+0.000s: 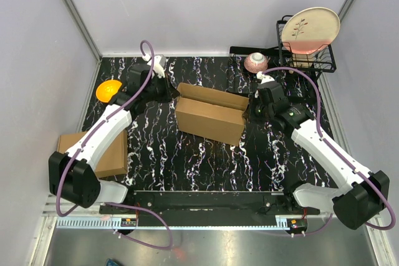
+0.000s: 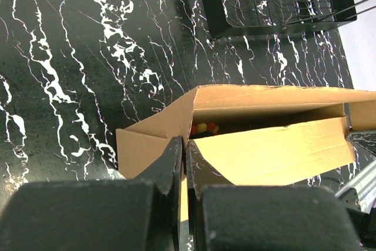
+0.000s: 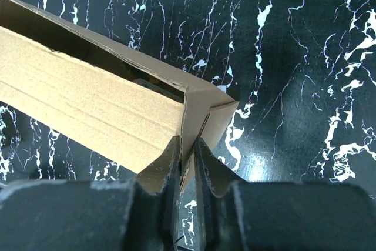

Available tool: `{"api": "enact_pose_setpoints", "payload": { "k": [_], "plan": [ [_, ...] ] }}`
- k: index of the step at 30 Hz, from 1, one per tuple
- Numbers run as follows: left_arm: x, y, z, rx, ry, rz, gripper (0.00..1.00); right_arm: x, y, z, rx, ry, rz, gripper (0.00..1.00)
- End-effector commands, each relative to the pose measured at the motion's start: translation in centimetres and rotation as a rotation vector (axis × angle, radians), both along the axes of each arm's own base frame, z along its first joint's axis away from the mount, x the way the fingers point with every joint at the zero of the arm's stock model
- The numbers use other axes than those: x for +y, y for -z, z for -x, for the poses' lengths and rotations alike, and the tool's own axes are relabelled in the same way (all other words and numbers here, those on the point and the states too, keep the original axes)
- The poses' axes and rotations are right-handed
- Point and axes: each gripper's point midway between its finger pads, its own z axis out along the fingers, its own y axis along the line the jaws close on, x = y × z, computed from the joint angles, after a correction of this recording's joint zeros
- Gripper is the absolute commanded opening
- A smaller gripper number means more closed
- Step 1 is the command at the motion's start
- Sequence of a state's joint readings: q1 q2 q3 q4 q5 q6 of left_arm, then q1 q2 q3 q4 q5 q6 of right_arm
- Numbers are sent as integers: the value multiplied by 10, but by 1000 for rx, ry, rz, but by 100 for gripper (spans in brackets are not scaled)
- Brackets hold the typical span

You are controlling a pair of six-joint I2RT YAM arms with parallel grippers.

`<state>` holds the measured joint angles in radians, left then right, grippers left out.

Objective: Fold the paper box

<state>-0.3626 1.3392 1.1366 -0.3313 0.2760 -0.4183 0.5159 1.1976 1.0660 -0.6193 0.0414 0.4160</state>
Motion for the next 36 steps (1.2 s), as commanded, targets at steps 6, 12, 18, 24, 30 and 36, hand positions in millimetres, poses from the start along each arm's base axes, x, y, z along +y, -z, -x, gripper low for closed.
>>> {"api": "enact_pose_setpoints", "payload": {
  "k": [6, 12, 18, 24, 30, 36],
  "plan": [
    [-27, -27, 9, 61, 97, 136, 0, -8, 57, 29, 183, -39, 128, 0],
    [-29, -27, 13, 92, 113, 157, 0, -8, 57, 28, 181, -38, 131, 0],
    [-31, -20, 19, 132, 122, 175, 0, -7, 57, 28, 183, -41, 131, 0],
    [-33, -14, 23, 161, 128, 184, 0, -7, 56, 28, 181, -40, 131, 0],
    [-34, -9, 28, 193, 129, 198, 0, -6, 57, 28, 182, -41, 132, 0],
    [-30, -20, 24, 186, 122, 193, 0, -7, 57, 28, 182, -40, 133, 0]
  ]
}}
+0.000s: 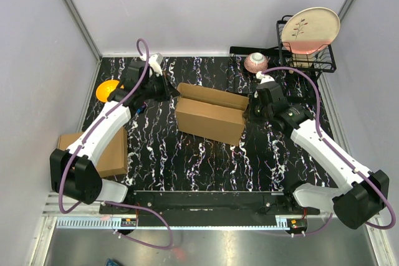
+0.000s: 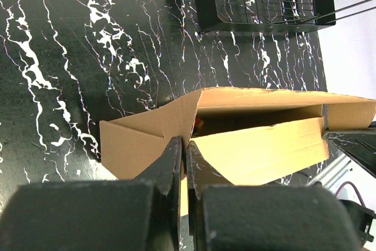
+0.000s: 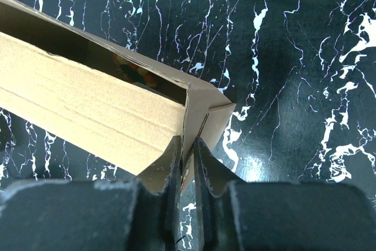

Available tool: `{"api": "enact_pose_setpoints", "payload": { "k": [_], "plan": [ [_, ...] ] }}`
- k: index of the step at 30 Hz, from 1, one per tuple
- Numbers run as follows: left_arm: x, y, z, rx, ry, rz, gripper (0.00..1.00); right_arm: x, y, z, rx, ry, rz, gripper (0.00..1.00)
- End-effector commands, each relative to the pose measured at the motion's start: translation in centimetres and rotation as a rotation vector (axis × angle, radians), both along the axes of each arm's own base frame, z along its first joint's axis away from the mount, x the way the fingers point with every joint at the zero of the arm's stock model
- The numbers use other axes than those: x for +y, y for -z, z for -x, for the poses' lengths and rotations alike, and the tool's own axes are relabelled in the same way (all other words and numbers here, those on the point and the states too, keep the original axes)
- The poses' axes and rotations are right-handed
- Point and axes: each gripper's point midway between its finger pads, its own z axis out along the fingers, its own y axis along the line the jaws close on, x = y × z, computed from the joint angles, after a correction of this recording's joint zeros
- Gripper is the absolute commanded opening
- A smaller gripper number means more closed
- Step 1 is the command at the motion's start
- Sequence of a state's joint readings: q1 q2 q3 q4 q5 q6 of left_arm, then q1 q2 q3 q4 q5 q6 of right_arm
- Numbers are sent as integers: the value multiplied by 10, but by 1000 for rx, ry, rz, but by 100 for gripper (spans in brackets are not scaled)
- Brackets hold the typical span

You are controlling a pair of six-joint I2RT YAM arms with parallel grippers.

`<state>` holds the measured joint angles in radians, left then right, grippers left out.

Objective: Fold the paper box

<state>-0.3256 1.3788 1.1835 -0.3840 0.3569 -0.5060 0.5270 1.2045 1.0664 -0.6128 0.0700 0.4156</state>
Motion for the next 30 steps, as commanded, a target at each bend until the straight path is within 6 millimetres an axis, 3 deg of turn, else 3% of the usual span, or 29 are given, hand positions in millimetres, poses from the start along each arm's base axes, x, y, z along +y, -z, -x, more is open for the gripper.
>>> {"api": "enact_pose_setpoints", "payload": {
  "k": [1, 12, 25, 30],
  "plan": [
    [-28, -20, 24, 73, 131, 119, 0, -6, 55, 31, 192, -51, 117, 0],
    [-31, -20, 29, 100, 152, 154, 0, -7, 58, 31, 198, -50, 122, 0],
    [-19, 32, 46, 57, 124, 128, 0, -6, 57, 30, 195, -52, 123, 0],
    [-7, 35, 42, -31, 75, 62, 0, -5, 56, 29, 194, -52, 122, 0]
  ]
}}
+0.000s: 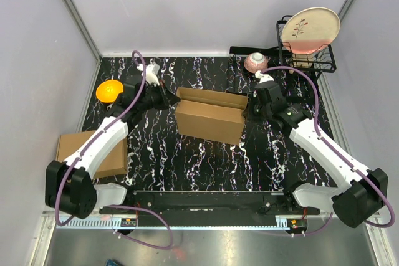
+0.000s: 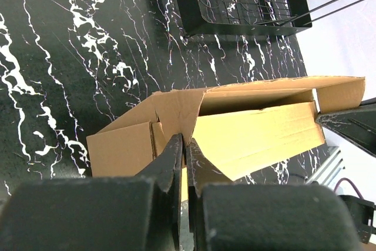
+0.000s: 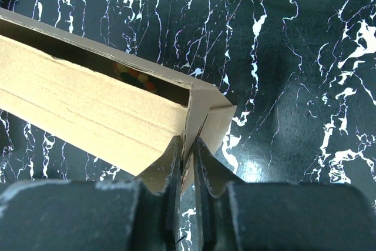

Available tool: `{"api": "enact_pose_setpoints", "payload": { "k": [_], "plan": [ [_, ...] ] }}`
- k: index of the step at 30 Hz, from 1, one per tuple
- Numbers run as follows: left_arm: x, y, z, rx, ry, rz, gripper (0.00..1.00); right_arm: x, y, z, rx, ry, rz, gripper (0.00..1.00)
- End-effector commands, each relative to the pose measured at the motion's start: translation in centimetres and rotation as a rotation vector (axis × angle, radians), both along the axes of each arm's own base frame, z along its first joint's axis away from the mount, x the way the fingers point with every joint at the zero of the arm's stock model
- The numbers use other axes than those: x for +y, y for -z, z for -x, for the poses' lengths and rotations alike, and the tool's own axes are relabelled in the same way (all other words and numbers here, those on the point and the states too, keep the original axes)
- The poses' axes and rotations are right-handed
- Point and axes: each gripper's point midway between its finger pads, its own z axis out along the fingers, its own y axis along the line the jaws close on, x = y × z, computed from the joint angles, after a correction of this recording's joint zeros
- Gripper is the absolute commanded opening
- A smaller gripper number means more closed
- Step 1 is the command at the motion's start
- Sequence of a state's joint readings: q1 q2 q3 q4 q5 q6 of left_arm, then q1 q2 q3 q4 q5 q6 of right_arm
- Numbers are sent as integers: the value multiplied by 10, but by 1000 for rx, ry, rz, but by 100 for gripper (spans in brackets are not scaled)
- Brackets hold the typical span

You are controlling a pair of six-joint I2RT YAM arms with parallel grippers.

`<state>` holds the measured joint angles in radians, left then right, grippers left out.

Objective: Fold the paper box

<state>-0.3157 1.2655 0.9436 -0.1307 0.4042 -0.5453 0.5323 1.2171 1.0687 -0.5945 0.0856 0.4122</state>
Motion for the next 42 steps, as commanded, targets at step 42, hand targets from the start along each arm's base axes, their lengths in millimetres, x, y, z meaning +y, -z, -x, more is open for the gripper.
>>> {"api": "enact_pose_setpoints", "payload": {
  "k": [42],
  "plan": [
    [33, -23, 15, -370, -64, -290, 0, -7, 51, 32, 196, -53, 117, 0]
  ]
}}
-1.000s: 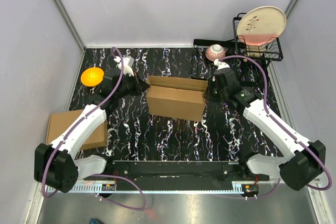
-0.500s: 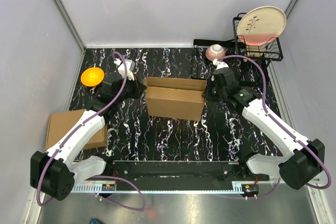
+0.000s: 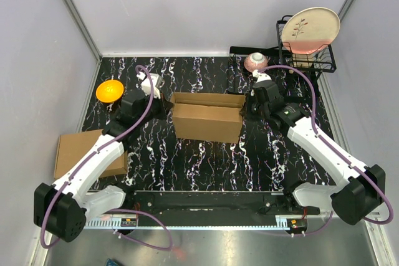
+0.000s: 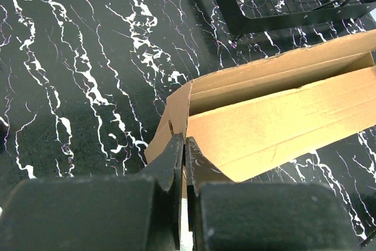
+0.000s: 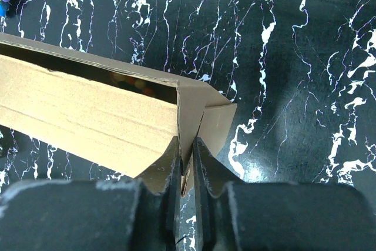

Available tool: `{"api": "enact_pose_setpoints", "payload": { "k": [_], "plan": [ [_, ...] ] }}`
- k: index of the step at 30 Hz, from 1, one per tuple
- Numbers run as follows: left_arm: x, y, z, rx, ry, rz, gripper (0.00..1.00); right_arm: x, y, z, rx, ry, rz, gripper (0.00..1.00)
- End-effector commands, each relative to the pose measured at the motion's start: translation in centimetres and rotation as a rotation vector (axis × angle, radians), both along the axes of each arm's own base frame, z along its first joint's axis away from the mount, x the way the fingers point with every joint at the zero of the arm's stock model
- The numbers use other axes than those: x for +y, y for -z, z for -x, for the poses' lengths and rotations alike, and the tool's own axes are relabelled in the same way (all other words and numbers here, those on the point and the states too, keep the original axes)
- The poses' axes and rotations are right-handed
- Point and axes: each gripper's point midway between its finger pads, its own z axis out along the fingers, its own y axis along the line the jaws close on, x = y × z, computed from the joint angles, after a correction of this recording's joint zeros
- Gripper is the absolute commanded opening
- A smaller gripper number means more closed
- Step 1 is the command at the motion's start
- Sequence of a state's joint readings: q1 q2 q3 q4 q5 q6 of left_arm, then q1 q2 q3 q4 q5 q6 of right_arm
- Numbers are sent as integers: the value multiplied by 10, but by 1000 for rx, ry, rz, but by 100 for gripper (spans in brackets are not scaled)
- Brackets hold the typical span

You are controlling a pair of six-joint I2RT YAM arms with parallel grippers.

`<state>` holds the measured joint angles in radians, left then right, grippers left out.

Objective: Fold the paper box

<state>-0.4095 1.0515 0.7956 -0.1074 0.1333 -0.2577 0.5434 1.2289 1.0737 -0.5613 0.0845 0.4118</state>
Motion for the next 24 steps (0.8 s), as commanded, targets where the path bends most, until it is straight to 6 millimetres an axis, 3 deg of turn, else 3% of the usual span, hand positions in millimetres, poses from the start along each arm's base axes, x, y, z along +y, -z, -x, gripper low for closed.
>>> {"api": "enact_pose_setpoints", "payload": {
  "k": [1, 5, 18, 24],
  "plan": [
    [3, -24, -4, -94, -2, -10, 0, -14, 55, 38, 217, -43, 133, 0],
    [-5, -25, -1, -84, 24, 11, 0, -13, 55, 38, 219, -46, 129, 0],
    [-43, 1, 20, 52, 111, 135, 0, -10, 56, 38, 221, -49, 128, 0],
    [-32, 31, 23, 78, 56, 48, 0, -11, 57, 38, 222, -45, 126, 0]
  ]
}}
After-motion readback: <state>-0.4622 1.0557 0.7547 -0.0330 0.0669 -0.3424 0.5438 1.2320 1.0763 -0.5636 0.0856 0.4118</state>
